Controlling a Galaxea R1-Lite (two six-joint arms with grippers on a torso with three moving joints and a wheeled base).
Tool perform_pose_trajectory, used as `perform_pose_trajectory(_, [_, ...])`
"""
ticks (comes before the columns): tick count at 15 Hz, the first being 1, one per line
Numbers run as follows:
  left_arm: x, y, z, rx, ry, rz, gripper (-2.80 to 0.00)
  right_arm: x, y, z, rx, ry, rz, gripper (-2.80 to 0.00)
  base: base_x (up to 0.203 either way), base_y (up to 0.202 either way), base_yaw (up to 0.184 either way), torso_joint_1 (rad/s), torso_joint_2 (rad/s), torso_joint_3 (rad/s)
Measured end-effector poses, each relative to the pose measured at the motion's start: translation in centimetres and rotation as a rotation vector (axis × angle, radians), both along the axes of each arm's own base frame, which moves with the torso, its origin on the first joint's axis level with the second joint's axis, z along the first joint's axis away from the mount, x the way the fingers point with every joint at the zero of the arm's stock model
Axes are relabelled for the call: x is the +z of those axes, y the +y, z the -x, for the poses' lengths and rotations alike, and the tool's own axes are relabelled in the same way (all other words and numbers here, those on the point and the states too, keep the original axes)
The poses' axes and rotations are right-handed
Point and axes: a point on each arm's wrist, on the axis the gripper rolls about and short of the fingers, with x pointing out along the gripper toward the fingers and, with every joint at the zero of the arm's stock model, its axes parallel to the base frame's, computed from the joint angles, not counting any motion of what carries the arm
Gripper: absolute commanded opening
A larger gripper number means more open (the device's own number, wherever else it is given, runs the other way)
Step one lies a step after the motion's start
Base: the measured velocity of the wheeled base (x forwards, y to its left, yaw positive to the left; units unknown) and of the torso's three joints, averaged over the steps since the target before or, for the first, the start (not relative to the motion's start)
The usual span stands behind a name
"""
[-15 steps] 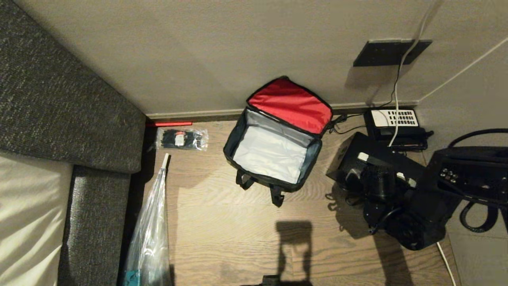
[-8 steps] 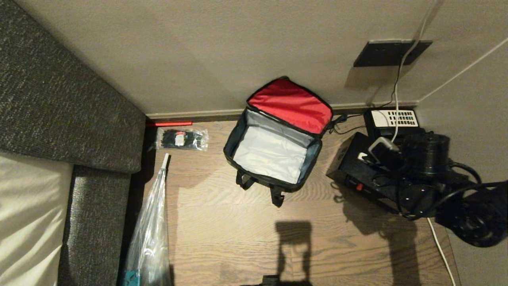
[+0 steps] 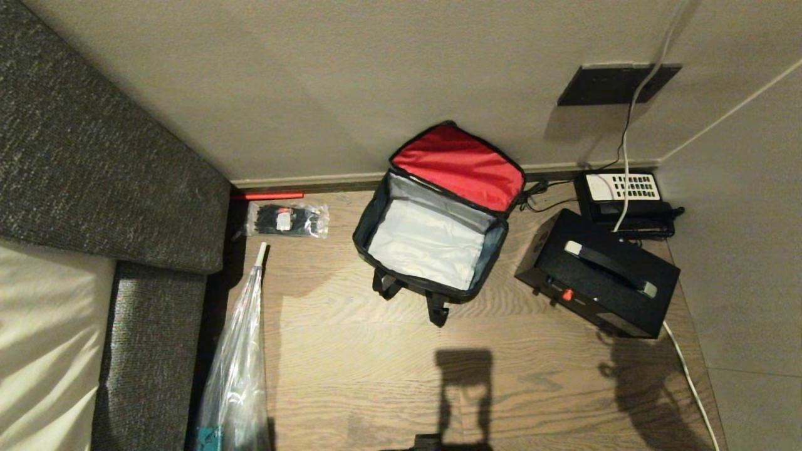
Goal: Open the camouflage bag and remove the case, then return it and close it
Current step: Grip the handle again
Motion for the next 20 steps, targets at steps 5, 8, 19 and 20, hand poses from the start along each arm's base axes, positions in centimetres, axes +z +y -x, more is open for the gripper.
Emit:
perform_pose_trajectory(5, [0.0, 0.0, 0.0, 0.0, 0.0, -0.001, -2.8, -9.3, -0.3, 7.5, 0.191, -0.166, -0.483, -2.8, 0.0, 0.0, 0.0, 0.0, 0.0, 0.0])
perform_pose_trajectory(8, [0.0, 0.0, 0.0, 0.0, 0.0, -0.001, -2.8, -11.4, 0.1, 8.2, 0.356, -0.293, -0.652, -2.8, 0.0, 0.0, 0.0, 0.0, 0.0, 0.0])
perform_pose_trajectory(19, [0.0, 0.0, 0.0, 0.001, 0.0, -0.001, -2.8, -13.3, 0.6, 9.5, 0.636, -0.415, -0.784, -2.8, 0.0, 0.0, 0.0, 0.0, 0.0, 0.0])
perform_pose_trajectory(20, [0.0, 0.0, 0.0, 0.001, 0.0, -0.001, -2.8, -13.3, 0.6, 9.6, 0.645, -0.428, -0.782, -2.8, 0.0, 0.0, 0.0, 0.0, 0.0, 0.0])
